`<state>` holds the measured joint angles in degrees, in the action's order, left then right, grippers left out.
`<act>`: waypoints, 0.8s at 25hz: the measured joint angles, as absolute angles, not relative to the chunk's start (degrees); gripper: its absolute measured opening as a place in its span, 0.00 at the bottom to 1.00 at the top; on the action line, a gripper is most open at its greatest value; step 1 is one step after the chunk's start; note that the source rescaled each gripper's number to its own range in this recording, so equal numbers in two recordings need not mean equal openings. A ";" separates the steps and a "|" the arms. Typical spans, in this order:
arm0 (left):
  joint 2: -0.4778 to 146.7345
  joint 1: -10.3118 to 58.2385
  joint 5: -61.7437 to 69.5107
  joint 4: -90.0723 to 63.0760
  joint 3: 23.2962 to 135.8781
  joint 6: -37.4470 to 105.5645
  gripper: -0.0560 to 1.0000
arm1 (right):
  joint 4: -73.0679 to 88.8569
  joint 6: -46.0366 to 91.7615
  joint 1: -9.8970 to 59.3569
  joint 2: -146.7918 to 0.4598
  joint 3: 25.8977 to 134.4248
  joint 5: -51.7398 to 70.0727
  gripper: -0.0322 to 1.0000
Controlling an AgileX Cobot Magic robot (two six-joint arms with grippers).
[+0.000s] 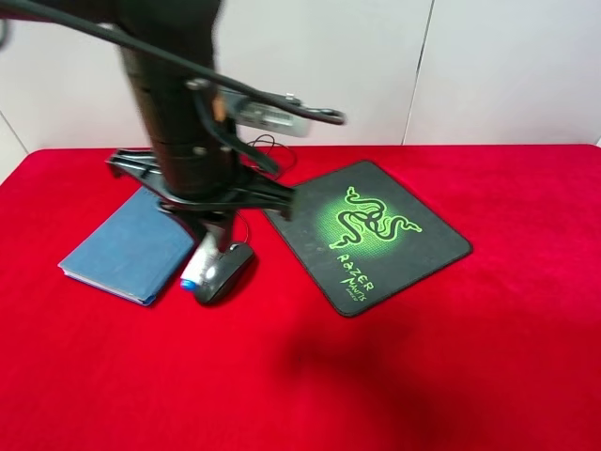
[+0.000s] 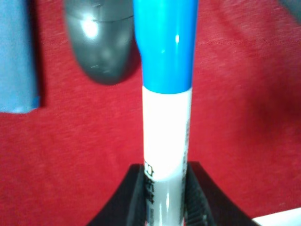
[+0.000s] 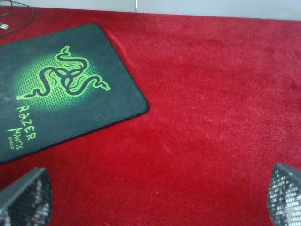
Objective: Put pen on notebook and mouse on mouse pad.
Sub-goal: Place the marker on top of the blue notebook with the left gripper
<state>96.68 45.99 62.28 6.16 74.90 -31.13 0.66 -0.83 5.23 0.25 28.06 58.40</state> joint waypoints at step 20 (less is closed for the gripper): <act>91.81 20.17 60.16 -0.37 64.83 -6.90 0.05 | 0.84 -0.83 5.23 0.25 28.06 58.40 1.00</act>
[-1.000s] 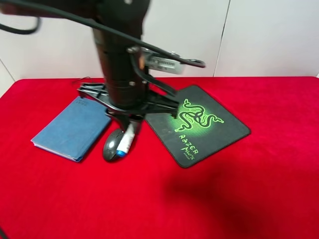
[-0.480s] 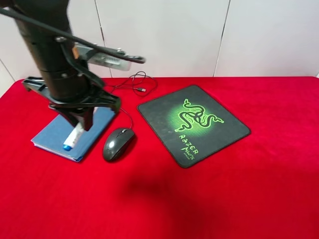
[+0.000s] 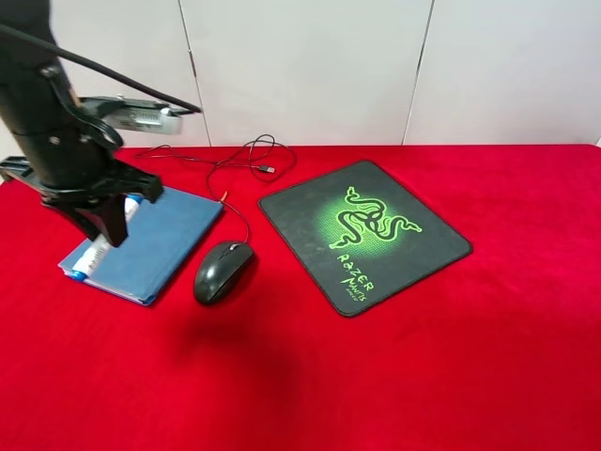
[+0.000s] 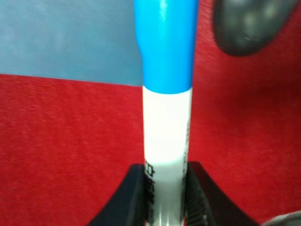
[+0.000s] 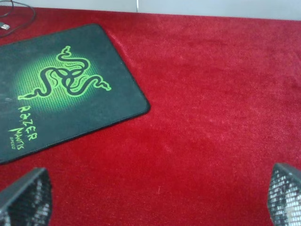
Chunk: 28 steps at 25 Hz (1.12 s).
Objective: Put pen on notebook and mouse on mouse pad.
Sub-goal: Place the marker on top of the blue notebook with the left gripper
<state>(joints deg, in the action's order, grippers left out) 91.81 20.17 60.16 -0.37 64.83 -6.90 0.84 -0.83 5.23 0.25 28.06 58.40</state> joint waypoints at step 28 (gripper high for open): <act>115.85 12.44 54.57 2.02 76.68 -2.66 0.05 | 0.84 -0.83 5.23 0.25 28.06 58.40 1.00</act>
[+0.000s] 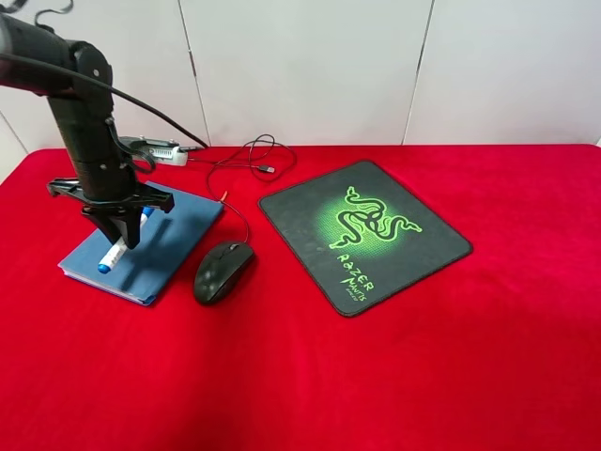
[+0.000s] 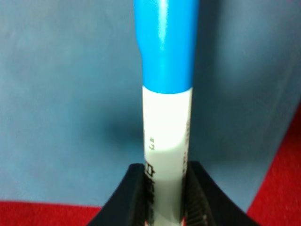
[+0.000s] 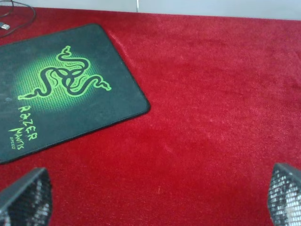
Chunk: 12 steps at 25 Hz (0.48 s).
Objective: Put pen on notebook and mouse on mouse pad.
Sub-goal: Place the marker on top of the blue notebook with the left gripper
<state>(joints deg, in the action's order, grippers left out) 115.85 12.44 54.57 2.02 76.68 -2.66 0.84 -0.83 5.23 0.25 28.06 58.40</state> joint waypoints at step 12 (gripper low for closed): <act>118.32 12.44 53.71 3.91 77.64 -2.76 0.05 | 0.84 -0.83 5.23 0.25 28.06 58.40 1.00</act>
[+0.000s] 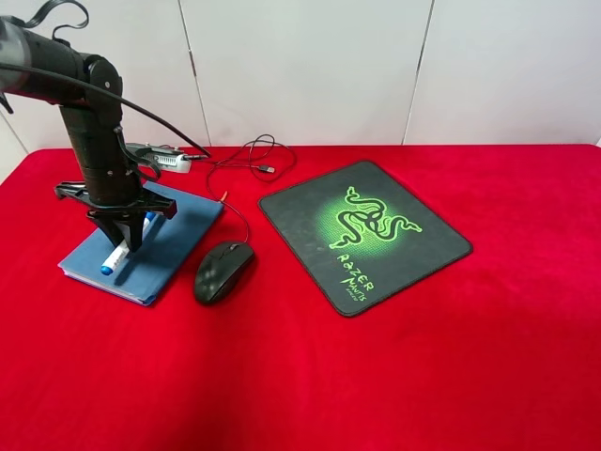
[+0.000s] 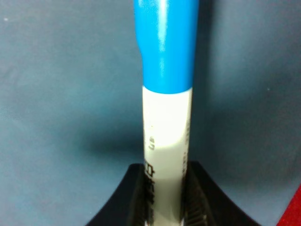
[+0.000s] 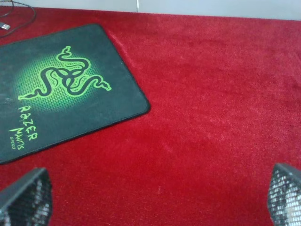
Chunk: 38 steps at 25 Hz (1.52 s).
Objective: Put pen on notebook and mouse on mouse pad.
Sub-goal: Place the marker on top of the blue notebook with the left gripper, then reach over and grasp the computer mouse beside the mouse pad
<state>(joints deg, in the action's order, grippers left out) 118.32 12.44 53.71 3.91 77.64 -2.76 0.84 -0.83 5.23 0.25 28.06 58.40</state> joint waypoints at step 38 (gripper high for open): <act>115.77 12.44 61.70 4.88 83.55 -2.81 1.00 | 0.84 -0.83 5.23 0.25 28.06 58.40 1.00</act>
